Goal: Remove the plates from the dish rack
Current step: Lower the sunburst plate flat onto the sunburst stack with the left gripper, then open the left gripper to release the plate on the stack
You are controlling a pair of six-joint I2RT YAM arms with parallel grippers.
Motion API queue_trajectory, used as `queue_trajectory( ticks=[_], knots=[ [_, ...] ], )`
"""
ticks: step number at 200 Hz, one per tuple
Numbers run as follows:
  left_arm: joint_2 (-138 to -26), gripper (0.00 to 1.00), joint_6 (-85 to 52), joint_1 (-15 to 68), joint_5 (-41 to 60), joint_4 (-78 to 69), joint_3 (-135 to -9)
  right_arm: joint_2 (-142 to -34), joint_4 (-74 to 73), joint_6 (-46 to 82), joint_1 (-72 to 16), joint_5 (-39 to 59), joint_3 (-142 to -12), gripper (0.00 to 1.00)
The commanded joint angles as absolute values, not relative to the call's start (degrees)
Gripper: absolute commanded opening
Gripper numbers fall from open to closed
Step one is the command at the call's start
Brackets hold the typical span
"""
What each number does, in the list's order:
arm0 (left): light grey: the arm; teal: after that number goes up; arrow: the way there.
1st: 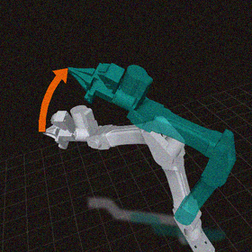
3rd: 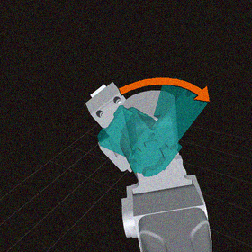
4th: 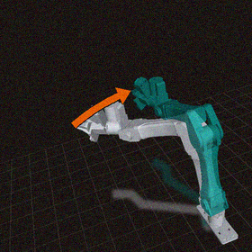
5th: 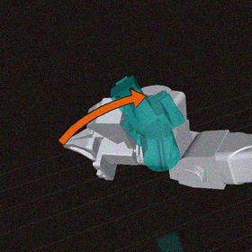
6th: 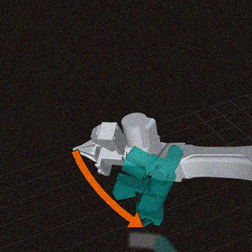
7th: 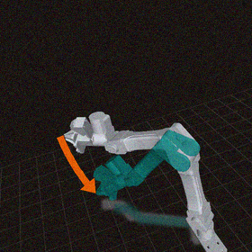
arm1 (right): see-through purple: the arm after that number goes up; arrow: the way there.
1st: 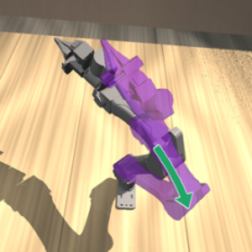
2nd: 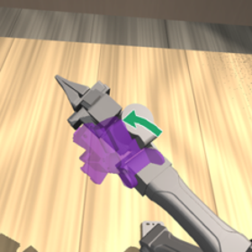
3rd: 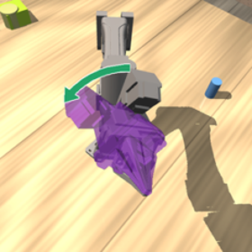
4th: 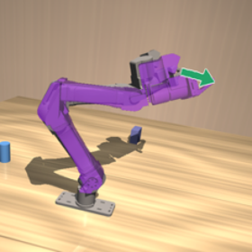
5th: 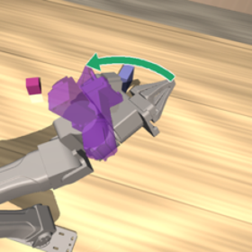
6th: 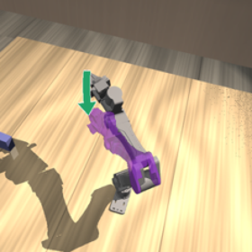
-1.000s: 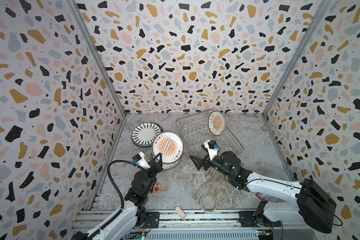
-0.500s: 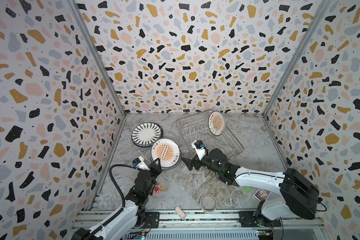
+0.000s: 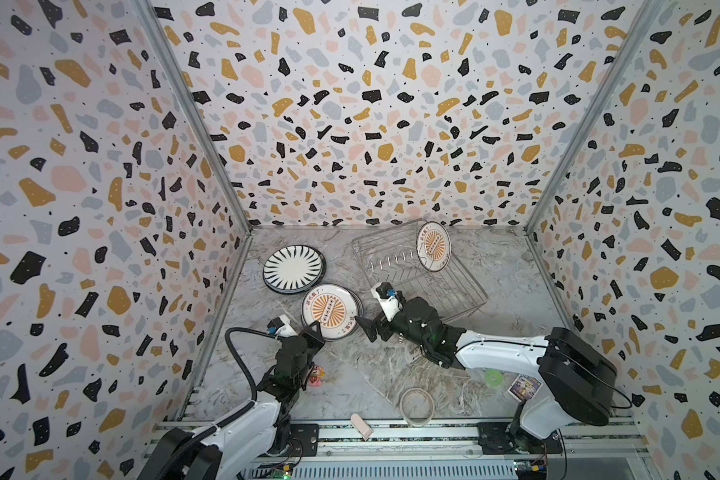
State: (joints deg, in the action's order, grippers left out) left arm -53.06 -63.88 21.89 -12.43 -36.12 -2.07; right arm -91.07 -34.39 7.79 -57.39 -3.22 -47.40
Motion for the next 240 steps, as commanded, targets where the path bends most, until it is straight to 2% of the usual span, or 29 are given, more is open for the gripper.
queue_trajectory(
  ticks=[1,42,71,132,146,196,212,240],
  knots=[
    [-55.3,0.0,-63.61,21.49,-12.86,-42.79,-4.6,-92.28,-33.16,6.76,-58.62,-5.77,-51.14,1.0],
    [-59.15,0.0,-63.49,21.18,-10.6,-44.57,-5.56,-94.94,-31.17,7.56,-58.71,-7.88,-53.35,0.99],
    [-58.84,0.13,-63.29,20.95,-11.66,-43.97,-5.27,-95.36,-30.94,7.51,-58.71,-8.65,-53.77,0.99],
    [-59.41,0.17,-62.76,20.92,-12.71,-42.28,-5.36,-93.43,-33.08,7.89,-58.71,-9.14,-51.81,0.98],
    [-59.89,0.29,-62.34,20.88,-12.79,-42.43,-5.4,-93.44,-32.91,7.91,-58.71,-9.14,-51.94,0.98],
    [-63.3,0.32,-62.15,20.84,-12.22,-44.42,-5.36,-93.34,-32.7,7.99,-58.8,-9.59,-51.77,0.98],
    [-63.88,0.47,-61.25,20.87,-12.59,-44.74,-5.36,-93.25,-32.7,7.98,-58.8,-9.66,-51.68,0.98],
    [-64.03,0.53,-60.44,20.89,-14.94,-44.4,-5.26,-93.45,-32.71,7.82,-58.8,-9.98,-51.77,0.98]
  ],
)
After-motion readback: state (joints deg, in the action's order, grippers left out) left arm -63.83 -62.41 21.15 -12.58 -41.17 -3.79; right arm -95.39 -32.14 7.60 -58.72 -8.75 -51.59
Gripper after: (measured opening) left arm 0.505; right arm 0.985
